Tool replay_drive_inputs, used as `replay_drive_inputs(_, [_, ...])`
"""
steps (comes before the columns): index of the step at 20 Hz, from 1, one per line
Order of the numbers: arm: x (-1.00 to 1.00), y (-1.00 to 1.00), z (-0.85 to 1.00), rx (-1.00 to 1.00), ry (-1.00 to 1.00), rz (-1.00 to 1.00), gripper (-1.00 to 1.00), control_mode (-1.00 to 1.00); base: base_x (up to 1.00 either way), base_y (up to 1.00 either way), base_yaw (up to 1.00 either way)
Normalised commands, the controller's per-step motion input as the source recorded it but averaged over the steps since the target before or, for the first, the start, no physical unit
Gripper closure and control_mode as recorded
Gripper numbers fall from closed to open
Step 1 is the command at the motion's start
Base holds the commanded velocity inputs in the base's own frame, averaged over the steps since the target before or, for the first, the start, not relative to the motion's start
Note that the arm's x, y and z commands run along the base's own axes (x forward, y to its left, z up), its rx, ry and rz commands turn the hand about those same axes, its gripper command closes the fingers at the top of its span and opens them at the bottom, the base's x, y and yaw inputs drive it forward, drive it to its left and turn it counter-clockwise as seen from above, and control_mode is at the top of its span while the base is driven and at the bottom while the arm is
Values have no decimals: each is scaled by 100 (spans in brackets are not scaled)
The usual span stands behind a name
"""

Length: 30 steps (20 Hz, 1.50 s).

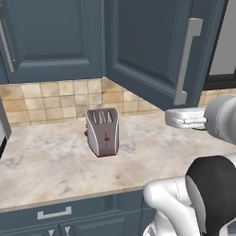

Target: Open the cabinet. Pick the soap dispenser and place it next to the sink. Then close the cabinet.

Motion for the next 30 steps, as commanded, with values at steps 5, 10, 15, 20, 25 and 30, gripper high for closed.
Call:
replay_drive_inputs(5, [-11, -1, 0, 0, 0, -2, 100, -100, 0, 0, 0])
replay_drive_inputs(10, [-6, -29, 0, 0, 0, -9, 100, -100, 0, 0, 0])
replay_drive_inputs(15, [-5, -74, 0, 9, 0, -15, 100, -100, 0, 0, 0])
replay_drive_inputs(20, [0, -100, 0, 27, 0, -17, 100, -100, 0, 0, 0])
replay_drive_inputs(25, [0, -97, 8, 34, 0, -7, 100, -100, 0, 0, 0])
replay_drive_inputs(30, [0, -73, 0, 47, 0, 0, 100, -100, 0, 0, 0])
